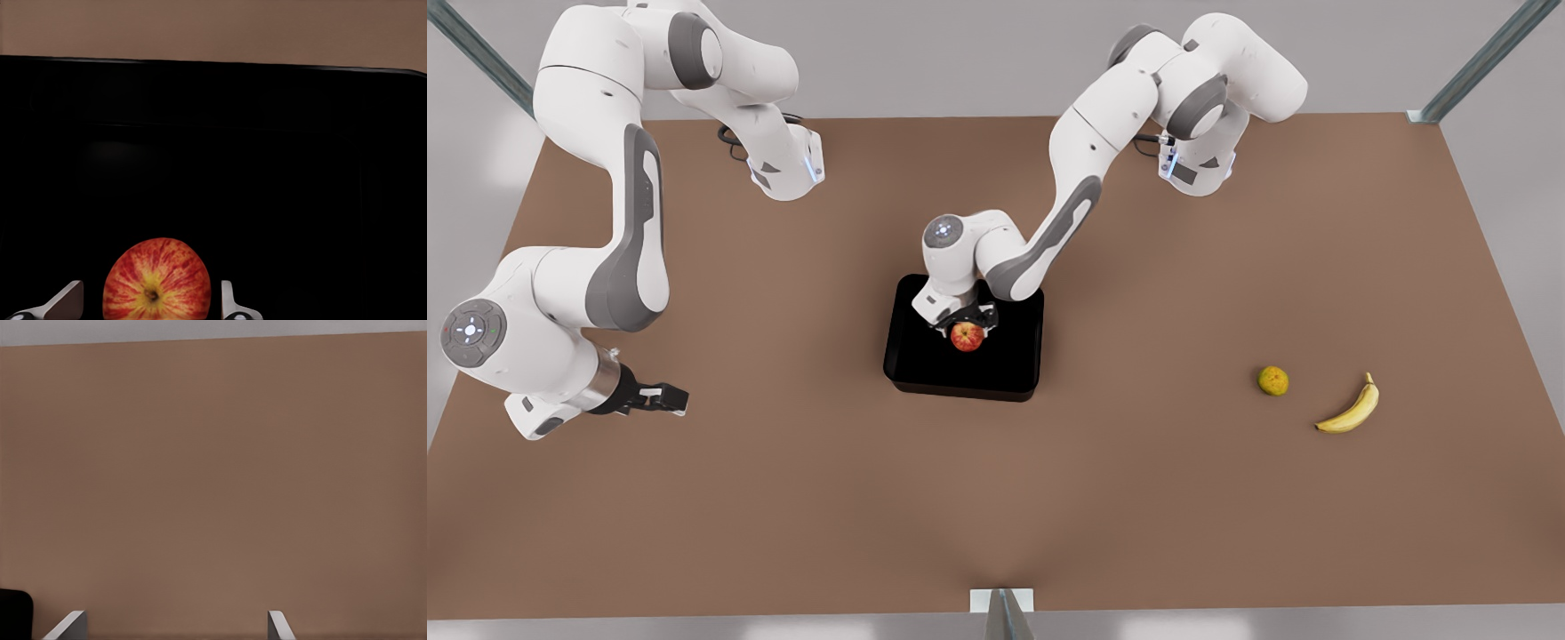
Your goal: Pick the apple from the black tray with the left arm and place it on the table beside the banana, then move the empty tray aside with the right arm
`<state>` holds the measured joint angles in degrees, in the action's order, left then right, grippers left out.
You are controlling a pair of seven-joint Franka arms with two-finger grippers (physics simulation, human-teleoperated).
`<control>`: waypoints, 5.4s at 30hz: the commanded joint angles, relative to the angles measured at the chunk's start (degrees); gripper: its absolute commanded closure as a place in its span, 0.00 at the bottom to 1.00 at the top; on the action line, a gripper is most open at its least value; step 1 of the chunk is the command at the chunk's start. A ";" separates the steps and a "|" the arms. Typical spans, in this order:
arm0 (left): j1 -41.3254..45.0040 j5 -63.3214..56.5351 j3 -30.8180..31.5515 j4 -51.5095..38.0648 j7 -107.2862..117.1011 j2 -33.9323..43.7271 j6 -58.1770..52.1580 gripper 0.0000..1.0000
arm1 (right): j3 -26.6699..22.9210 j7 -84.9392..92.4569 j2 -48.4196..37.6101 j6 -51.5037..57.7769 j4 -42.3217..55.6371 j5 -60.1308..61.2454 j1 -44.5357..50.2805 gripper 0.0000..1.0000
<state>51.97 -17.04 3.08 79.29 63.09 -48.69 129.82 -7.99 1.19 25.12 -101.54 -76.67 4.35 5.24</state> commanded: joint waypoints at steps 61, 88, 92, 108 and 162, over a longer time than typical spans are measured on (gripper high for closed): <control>-53.11 19.68 -3.61 5.70 -64.58 31.02 -24.44 0.00 | 13.87 -33.63 -1.74 -4.10 -22.38 9.36 19.37 0.00; -51.71 19.68 -3.35 7.19 -62.03 31.11 -22.51 0.00 | 12.56 -19.21 5.64 -8.85 -22.47 7.25 18.22 0.00; -50.30 19.68 -3.35 7.28 -61.33 31.02 -22.42 0.00 | 12.47 -19.03 7.75 -9.02 -22.65 7.87 17.70 0.00; -49.60 19.51 -3.35 7.37 -60.98 30.85 -22.51 0.00 | 12.56 -29.23 7.93 -10.17 -23.44 10.07 17.96 0.54; -49.51 18.27 -3.35 7.37 -60.98 30.85 -22.59 0.00 | -22.95 14.45 0.98 23.76 -12.72 2.51 16.38 0.93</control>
<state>2.43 1.28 -0.27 86.70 1.99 -17.91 107.33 -30.06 -5.21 25.42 -78.47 -89.93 8.14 21.59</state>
